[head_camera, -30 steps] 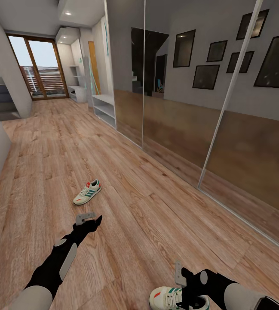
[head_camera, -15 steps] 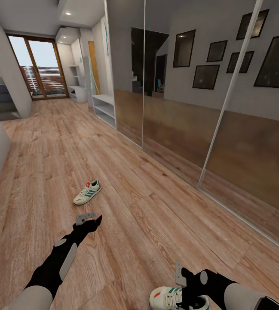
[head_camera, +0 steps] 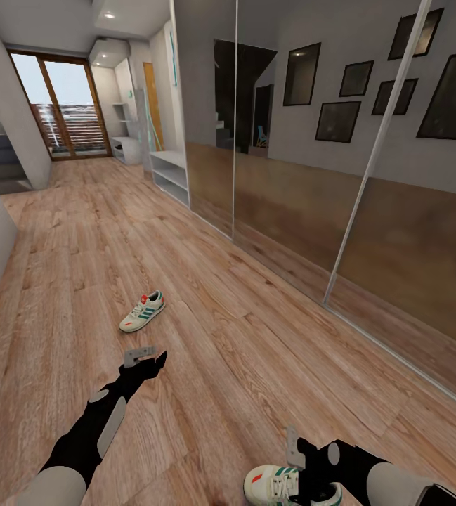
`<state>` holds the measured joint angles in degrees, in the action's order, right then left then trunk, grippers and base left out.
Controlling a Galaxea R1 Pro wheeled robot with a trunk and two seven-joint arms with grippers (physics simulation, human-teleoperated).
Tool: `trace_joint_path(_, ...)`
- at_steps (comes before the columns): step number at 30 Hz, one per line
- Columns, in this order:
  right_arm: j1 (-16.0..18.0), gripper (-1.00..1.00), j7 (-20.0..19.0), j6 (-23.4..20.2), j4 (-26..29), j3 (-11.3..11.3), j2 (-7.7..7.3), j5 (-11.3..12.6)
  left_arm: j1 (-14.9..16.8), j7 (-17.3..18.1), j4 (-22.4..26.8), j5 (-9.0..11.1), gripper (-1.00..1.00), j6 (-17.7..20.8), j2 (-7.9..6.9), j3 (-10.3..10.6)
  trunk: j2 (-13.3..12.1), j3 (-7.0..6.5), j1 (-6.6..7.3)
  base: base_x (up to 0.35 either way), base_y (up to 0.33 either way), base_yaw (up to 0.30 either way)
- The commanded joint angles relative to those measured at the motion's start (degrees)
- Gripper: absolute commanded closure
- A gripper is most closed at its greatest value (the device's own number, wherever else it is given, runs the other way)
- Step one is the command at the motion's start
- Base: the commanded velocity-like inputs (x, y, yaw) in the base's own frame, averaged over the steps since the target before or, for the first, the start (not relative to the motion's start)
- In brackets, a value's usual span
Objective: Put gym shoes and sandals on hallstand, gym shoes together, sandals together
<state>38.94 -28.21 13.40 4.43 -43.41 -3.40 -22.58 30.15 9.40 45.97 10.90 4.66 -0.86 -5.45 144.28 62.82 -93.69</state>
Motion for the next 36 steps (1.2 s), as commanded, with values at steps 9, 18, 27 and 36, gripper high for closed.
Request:
trace_joint_path(9,0.00,-1.00,0.00,-0.04,-0.11,0.00,-0.13,-0.02,0.00,0.00,0.00,0.00,-1.00,0.00,0.01,0.00,0.09,1.55,-0.18,0.000,0.000,0.000)
trace_joint_path(18,0.00,-1.00,0.00,-0.04,-0.12,0.02,-0.73,-0.01,0.00,0.00,0.00,0.00,-1.00,0.00,0.01,0.00,0.21,3.54,-0.41,0.000,0.000,0.000)
trace_joint_path(27,0.00,-1.00,0.00,-0.04,-0.13,0.07,-1.51,-0.01,0.00,0.00,0.00,0.00,-1.00,0.00,0.03,0.00,0.29,4.87,-0.57,0.000,0.000,0.000)
trace_joint_path(36,0.00,-1.00,0.00,-0.04,-0.07,0.15,-3.15,0.02,0.00,0.00,0.00,0.00,-1.00,0.00,0.02,0.00,0.29,4.87,-0.57,0.000,0.000,0.000)
